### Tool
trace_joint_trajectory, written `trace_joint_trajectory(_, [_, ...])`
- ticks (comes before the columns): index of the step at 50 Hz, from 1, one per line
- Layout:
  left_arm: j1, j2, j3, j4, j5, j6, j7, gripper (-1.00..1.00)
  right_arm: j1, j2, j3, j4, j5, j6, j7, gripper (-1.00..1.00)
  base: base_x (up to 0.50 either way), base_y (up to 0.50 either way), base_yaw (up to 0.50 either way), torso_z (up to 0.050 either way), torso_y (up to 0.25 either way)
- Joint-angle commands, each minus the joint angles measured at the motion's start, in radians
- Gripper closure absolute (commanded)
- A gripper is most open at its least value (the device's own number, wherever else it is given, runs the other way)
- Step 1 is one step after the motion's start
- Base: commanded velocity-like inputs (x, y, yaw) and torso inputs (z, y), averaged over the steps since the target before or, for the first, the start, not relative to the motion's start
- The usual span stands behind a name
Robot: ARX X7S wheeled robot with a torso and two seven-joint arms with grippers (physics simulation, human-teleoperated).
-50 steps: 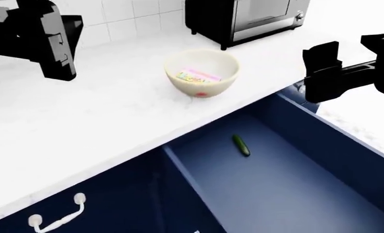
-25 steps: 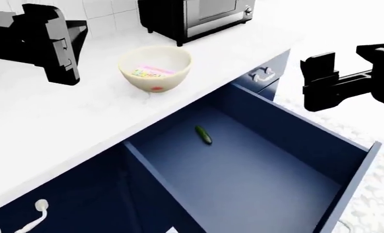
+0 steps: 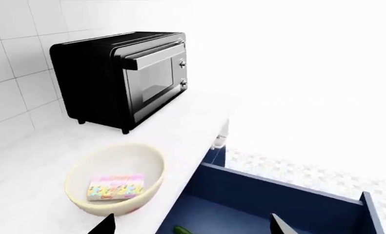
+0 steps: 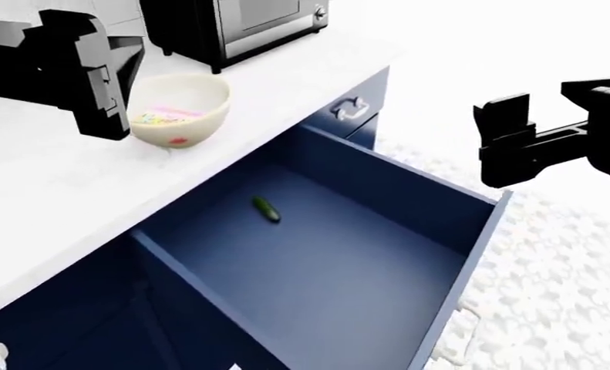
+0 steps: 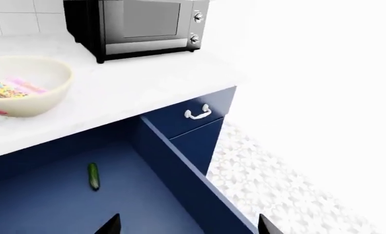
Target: Place the bar in the bowl and close the drawer.
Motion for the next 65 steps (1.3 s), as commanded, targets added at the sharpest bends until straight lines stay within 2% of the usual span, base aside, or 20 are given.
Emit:
trace_joint_trajectory(1, [-0.001,-0.003,0.003,0.003,-0.002,0.003,0.004,-1.00,-0.010,0.003,0.003,-0.005,0.003,-0.004,0.001,-1.00,-0.04,0.06,-0.50,0.000,0.000])
trace_joint_trajectory(10, [-0.002,-0.006,0.006,0.006,-0.004,0.005,0.003,-1.00,-0.017,0.008,0.007,-0.005,0.012,-0.014,0.007,-1.00,-0.04,0.06,-0.50,0.000,0.000])
trace_joint_trajectory(19, [-0.005,-0.008,0.010,0.006,-0.005,0.008,0.002,-1.00,-0.020,0.007,0.009,0.004,0.014,-0.023,0.026,-1.00,0.00,0.01,-0.03,0.000,0.000])
trace_joint_trajectory(47, [-0.013,-0.004,0.025,0.005,0.003,0.008,0.005,-1.00,-0.014,0.008,0.013,-0.009,0.003,0.002,0.066,-1.00,0.46,0.20,0.00,0.000,0.000])
trace_joint_trajectory(56, [-0.013,-0.007,0.027,0.008,0.004,0.010,0.006,-1.00,-0.023,0.011,0.018,-0.019,-0.025,0.000,0.059,-1.00,0.00,0.00,0.00,0.000,0.000])
trace_joint_trajectory(65, [-0.012,-0.008,0.029,0.009,0.005,0.013,0.008,-1.00,-0.032,0.014,0.019,-0.018,-0.015,-0.001,0.056,-1.00,-0.02,0.04,-0.50,0.000,0.000])
